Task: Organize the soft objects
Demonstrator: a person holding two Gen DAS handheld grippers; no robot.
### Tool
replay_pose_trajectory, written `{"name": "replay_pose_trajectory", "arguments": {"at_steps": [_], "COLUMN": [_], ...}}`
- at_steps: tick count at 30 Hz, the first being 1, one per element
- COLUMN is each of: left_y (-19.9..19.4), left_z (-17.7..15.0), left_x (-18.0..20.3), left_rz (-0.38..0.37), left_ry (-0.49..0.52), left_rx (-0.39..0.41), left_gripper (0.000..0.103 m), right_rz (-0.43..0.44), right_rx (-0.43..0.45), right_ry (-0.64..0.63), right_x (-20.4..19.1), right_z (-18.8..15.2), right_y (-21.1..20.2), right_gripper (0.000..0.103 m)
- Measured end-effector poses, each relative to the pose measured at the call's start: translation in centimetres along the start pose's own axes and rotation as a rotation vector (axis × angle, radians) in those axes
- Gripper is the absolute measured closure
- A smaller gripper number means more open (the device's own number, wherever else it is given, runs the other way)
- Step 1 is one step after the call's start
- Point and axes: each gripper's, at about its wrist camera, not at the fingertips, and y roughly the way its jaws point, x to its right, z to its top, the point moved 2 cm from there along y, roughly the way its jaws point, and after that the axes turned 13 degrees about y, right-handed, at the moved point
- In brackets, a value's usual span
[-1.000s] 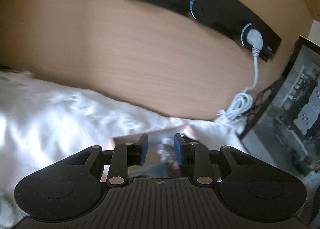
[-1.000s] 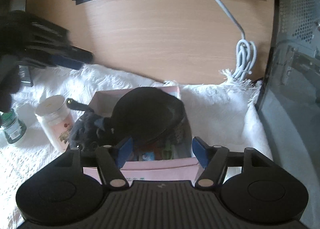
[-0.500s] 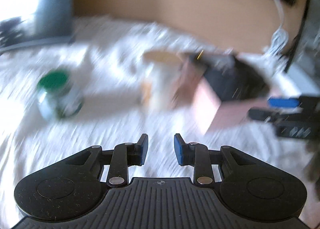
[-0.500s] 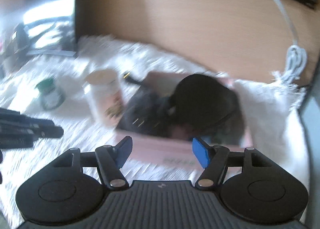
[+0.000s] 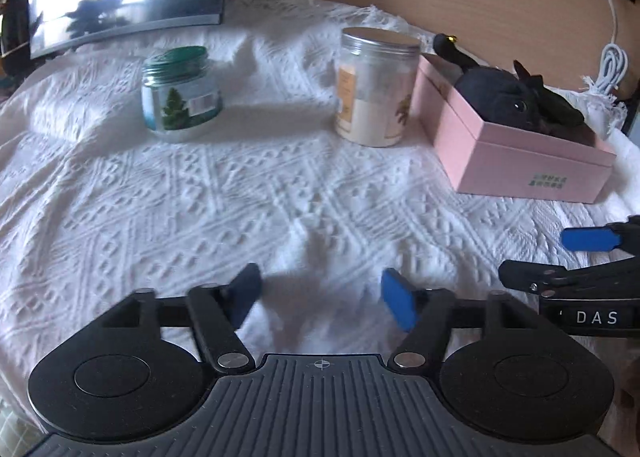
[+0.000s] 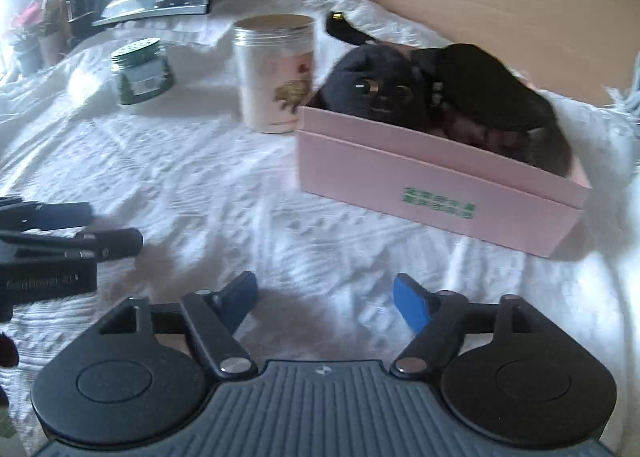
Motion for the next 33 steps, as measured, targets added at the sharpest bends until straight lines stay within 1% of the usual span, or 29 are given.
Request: {"name": "replay_pose_trajectory", "arguments": {"at_steps": [5, 6, 8, 10, 11, 17, 19, 24, 33], "left_y": [-1.2, -1.1, -1.2, -1.3, -1.3, -1.4, -1.3, -1.4, -1.4], "left_z": [-0.8, -0.9, -1.2, -1.3, -1.2, -1.1, -1.1, -1.3, -1.3], "left_x": [1.7, 1.9, 2.7, 2.8, 2.7, 3.2, 3.1, 3.0, 2.8], "left_rz": [0.083, 0.099, 0.133, 0.136, 0.133, 0.139, 0.126, 0.124, 0.117], "left_ry": [-0.046, -0.044, -0.032, -0.033, -0.037, -0.038, -0.029, -0.03, -0.035], "left_rx": [0.022, 0.028, 0.05, 0.052, 0.053, 0.048, 0.051, 0.056, 0.06], "left_gripper": [0.025, 0.025, 0.025, 0.026, 0.026, 0.026, 0.026, 0.026, 0.026], "right_rz": [-0.11, -0.108, -0.068, -0.041, -0.029, -0.041, -0.027, -0.017, -0.004], "right_rx": [0.048, 0.058, 0.063, 0.056, 0.066, 0.109, 0.103, 0.132, 0.126], "right_ry": [0.024, 0.031, 0.061, 0.102, 0.104, 0.061, 0.064, 0.076, 0.093], "right_x": [1.7, 2.0, 2.8, 3.5, 3.7, 2.8, 2.4, 2.5, 2.6], "right_z": [-0.2, -0.3, -0.4, -0.4, -0.6, -1.1, -0.7, -0.6, -0.6], "right_y": [0.2, 0.3, 0.4, 0.5, 0.5, 0.1, 0.5, 1.3, 1.4], "right_gripper": [0.0, 0.0, 0.0, 0.0, 0.0, 0.0, 0.0, 0.0, 0.0]}}
